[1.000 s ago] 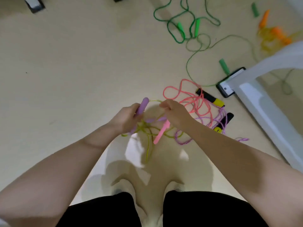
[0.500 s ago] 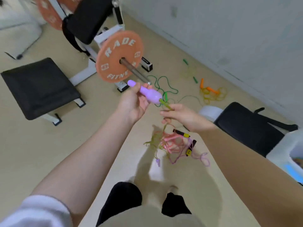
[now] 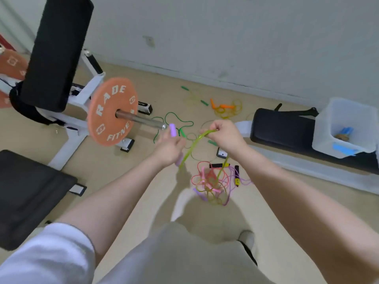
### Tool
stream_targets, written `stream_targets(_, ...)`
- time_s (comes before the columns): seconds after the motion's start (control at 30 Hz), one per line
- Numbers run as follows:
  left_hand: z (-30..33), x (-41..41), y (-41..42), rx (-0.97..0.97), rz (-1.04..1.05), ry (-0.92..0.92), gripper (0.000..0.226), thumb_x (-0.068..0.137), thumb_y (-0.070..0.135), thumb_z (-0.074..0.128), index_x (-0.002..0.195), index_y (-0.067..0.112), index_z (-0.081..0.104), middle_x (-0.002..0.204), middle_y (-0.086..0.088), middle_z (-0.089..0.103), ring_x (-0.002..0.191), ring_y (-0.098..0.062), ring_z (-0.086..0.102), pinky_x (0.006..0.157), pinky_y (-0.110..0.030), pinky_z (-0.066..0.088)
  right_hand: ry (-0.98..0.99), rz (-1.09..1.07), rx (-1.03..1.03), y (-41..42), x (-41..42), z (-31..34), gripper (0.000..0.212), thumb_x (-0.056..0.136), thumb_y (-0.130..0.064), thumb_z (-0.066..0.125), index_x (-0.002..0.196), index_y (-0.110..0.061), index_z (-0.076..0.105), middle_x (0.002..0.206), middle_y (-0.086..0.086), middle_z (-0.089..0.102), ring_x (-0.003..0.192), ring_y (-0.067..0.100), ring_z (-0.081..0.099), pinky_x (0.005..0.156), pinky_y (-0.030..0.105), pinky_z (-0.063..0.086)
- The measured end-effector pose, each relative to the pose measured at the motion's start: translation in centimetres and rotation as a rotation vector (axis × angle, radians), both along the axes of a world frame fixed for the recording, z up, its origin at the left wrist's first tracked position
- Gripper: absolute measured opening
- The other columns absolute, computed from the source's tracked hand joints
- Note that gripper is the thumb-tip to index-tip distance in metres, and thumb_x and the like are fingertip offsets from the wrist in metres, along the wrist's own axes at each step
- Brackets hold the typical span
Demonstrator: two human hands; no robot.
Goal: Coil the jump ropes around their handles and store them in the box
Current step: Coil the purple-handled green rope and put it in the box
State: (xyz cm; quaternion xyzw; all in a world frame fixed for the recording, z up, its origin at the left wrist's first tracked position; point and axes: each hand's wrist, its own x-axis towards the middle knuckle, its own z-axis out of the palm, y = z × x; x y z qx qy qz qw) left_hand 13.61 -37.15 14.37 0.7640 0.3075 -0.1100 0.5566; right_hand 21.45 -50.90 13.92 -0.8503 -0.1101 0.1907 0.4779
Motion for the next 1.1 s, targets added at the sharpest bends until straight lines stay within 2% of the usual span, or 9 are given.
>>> stream_targets(0.1,1.4,0.2,-0.6,-0.250,-0.174,-0.185,0.043,0.101,0.042,0.023,0.122,0.023,0.055,0.114,0.004,0.047,0.106,-0.005,0.044,0.082,-0.002,0.031,-0.002,-0.030,-0.084,1.0,-0.7,1.4,0.040,0.073,-0.011,0.074,0.056,-0.019,0.039,0.053,-0.005,0.037,0.051,0.011,0.035,0.049,0.025,0.026)
stream_targets(0.23,0.6,0.7,0.3,-0.143,-0.429,-0.302,0.031,0.084,0.048,0.053,0.073,0.019,0.055,0.071,-0.002,0.051,0.072,-0.015,0.047,0.073,-0.030,0.037,-0.091,-0.099,-0.001,0.6,-0.3,3.7,0.033,0.072,0.005,0.062,0.060,-0.020,0.042,0.055,-0.006,0.041,0.050,0.007,0.036,0.046,0.018,0.029)
stream_targets(0.4,0.5,2.3,2.2,0.222,-0.123,-0.471,0.033,0.085,0.016,0.062,0.058,0.020,0.044,0.042,0.008,0.041,0.044,-0.004,0.034,0.053,-0.026,0.034,-0.064,-0.519,0.167,-1.5,0.8,3.7,0.026,0.080,-0.034,0.069,0.076,-0.018,0.049,0.067,-0.009,0.049,0.064,0.009,0.049,0.058,0.015,0.036)
stream_targets(0.53,-0.6,2.7,4.5,0.188,0.069,-0.348,0.026,0.087,0.032,0.060,0.070,0.014,0.054,0.049,0.006,0.036,0.047,-0.008,0.037,0.048,-0.028,0.027,0.343,-0.753,0.498,-2.4,1.4,2.1,0.057,0.081,-0.069,0.045,0.085,-0.013,0.055,0.057,-0.002,0.051,0.061,0.015,0.050,0.078,0.029,0.042)
stream_targets(0.63,-2.1,2.0,7.0,-0.020,0.160,0.041,0.045,0.087,0.053,0.050,0.076,0.010,0.055,0.055,-0.006,0.037,0.056,-0.023,0.045,0.051,-0.026,0.031,0.441,-0.843,0.543,-2.5,2.0,1.4,0.056,0.079,-0.069,0.050,0.079,-0.014,0.048,0.049,-0.004,0.031,0.043,0.013,0.027,0.047,0.024,0.034)
stream_targets(0.73,-2.6,1.5,8.5,-0.086,0.026,0.168,0.041,0.091,0.044,0.046,0.064,0.013,0.044,0.041,0.003,0.027,0.040,-0.015,0.033,0.043,-0.018,0.017,0.263,-0.572,-0.019,-2.2,2.5,0.9,0.039,0.084,-0.030,0.063,0.062,-0.016,0.035,0.057,0.001,0.028,0.046,0.016,0.023,0.041,0.023,0.022)
stream_targets(0.87,-0.1,2.1,7.9,-0.460,-0.105,-0.073,0.025,0.097,0.013,0.041,0.072,0.014,0.046,0.042,0.009,0.031,0.033,-0.004,0.019,0.036,-0.015,0.011,-0.028,0.200,-0.773,1.2,1.5,0.6,0.024,0.088,-0.001,0.043,0.069,-0.007,0.057,0.087,0.017,0.063,0.084,0.032,0.058,0.069,0.030,0.045)
stream_targets(0.97,1.6,2.6,7.6,-0.550,-0.187,-0.228,0.019,0.100,0.010,0.033,0.088,0.011,0.048,0.048,0.005,0.046,0.032,-0.005,0.032,0.036,-0.016,0.020,-0.062,0.610,-0.757,4.3,-0.5,1.1,0.017,0.088,-0.005,0.046,0.077,-0.010,0.059,0.079,0.008,0.062,0.075,0.023,0.051,0.060,0.024,0.038)
stream_targets(1.1,2.2,2.4,8.1,-0.355,-0.316,-0.287,0.018,0.101,0.010,0.032,0.097,0.011,0.050,0.074,-0.005,0.062,0.041,-0.005,0.053,0.036,-0.014,0.035,0.028,0.651,-0.402,6.3,-1.5,4.0,0.021,0.085,-0.002,0.054,0.101,-0.008,0.066,0.067,-0.004,0.059,0.050,-0.009,0.050,0.051,0.006,0.035)
